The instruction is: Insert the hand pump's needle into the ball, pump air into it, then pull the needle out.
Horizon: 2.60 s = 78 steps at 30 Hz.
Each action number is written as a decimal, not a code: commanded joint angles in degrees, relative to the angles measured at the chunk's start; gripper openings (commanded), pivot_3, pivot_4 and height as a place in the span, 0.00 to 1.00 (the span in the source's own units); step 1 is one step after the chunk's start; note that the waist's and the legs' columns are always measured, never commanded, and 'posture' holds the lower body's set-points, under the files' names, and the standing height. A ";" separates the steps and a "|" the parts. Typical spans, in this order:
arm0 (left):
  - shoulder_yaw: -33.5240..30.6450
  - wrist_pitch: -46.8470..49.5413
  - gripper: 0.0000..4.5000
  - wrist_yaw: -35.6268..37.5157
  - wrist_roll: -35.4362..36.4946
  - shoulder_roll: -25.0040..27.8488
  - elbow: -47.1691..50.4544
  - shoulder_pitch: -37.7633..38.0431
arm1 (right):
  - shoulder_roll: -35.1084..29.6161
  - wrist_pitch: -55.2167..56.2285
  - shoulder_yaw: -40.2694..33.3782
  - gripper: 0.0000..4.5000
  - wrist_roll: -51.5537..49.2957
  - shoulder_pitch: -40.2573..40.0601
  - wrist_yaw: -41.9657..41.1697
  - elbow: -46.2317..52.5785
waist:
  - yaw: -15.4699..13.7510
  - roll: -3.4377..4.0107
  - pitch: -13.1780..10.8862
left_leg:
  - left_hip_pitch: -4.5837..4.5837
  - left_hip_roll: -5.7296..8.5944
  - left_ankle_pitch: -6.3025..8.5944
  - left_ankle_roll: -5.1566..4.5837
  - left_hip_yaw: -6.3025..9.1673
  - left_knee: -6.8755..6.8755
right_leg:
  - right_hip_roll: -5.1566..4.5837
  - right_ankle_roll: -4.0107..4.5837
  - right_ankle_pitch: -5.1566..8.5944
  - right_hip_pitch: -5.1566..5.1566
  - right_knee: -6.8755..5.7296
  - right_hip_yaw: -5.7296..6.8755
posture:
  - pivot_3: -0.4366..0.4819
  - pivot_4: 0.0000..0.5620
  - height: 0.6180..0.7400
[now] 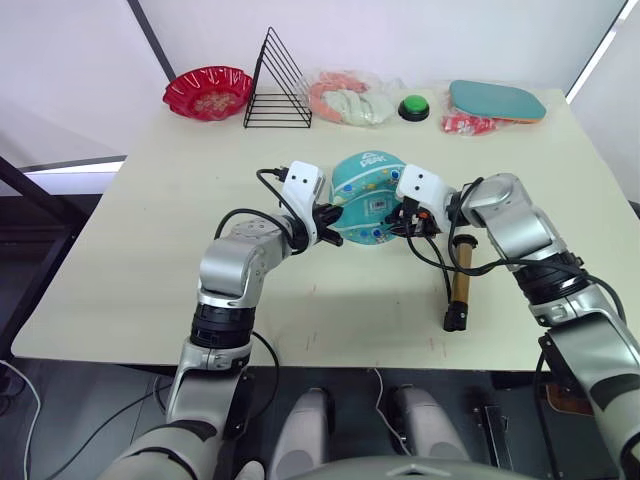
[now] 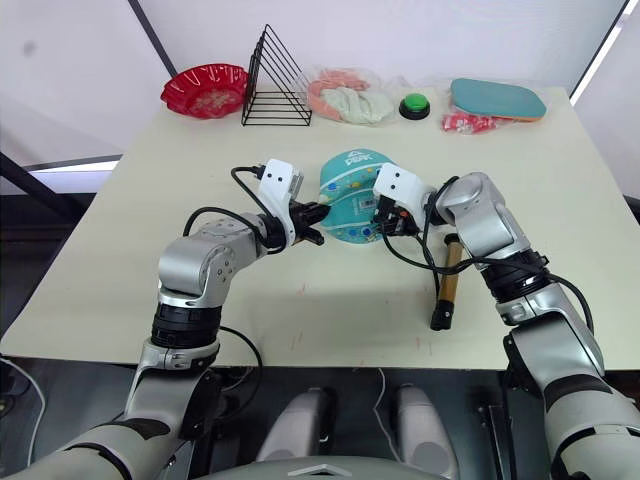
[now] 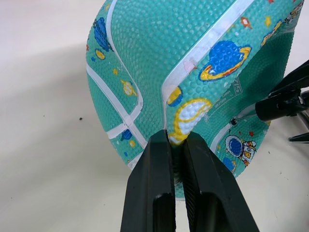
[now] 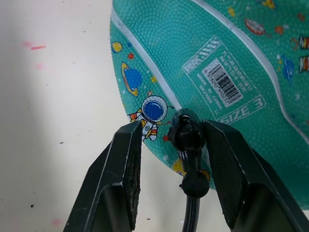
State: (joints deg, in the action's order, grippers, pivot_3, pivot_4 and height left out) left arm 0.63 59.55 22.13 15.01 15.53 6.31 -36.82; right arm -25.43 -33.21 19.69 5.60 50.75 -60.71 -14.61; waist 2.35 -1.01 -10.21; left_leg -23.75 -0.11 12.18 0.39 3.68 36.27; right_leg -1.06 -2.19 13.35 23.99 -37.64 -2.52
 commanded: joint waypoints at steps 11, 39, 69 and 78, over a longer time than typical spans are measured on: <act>0.73 1.26 0.00 -0.04 0.82 1.53 0.68 0.85 | 0.32 0.05 -1.31 0.46 -2.44 1.82 1.36 0.63 | 0.03 0.00 0.00 | 0.01 0.00 0.00 0.00 0.00 0.00 | 0.02 0.00 0.00 0.00 -0.03 0.00 | 0.48 0.27 1.00; 0.87 1.96 0.00 -1.29 1.39 1.21 1.17 1.67 | 3.82 -0.65 12.78 0.06 11.49 4.08 5.88 2.61 | 0.60 -0.02 0.02 | 0.18 -0.03 -0.04 0.05 -0.15 0.16 | 0.16 0.08 -0.05 -0.01 -0.29 -0.11 | 0.48 0.27 1.00; 0.01 2.65 0.00 -2.13 1.95 1.08 1.88 3.44 | 18.79 13.43 13.28 0.06 18.44 11.08 15.29 -42.72 | 3.29 -0.55 0.80 | 2.04 -0.55 -0.02 0.06 -0.35 -0.03 | 0.94 0.16 -0.08 -1.38 -0.33 -0.69 | 0.48 0.27 1.00; -0.77 2.93 0.00 -1.79 2.05 1.47 2.02 3.33 | 22.32 17.43 12.49 0.06 19.72 11.41 19.86 -55.40 | 3.99 -0.64 1.78 | 2.18 -0.61 -0.01 0.07 -0.28 -0.14 | 1.00 0.20 -0.06 -1.40 -0.32 -0.83 | 0.48 0.27 1.00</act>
State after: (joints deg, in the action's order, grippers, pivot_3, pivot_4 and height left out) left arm -1.01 61.67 18.24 14.74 17.35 5.81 -33.51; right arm -2.75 -13.68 30.45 22.34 67.48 -43.05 -60.95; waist 6.34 -1.65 -8.43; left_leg -21.55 -0.72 12.17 0.46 3.40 36.10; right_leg -0.05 -1.96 13.30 22.57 -37.96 -3.35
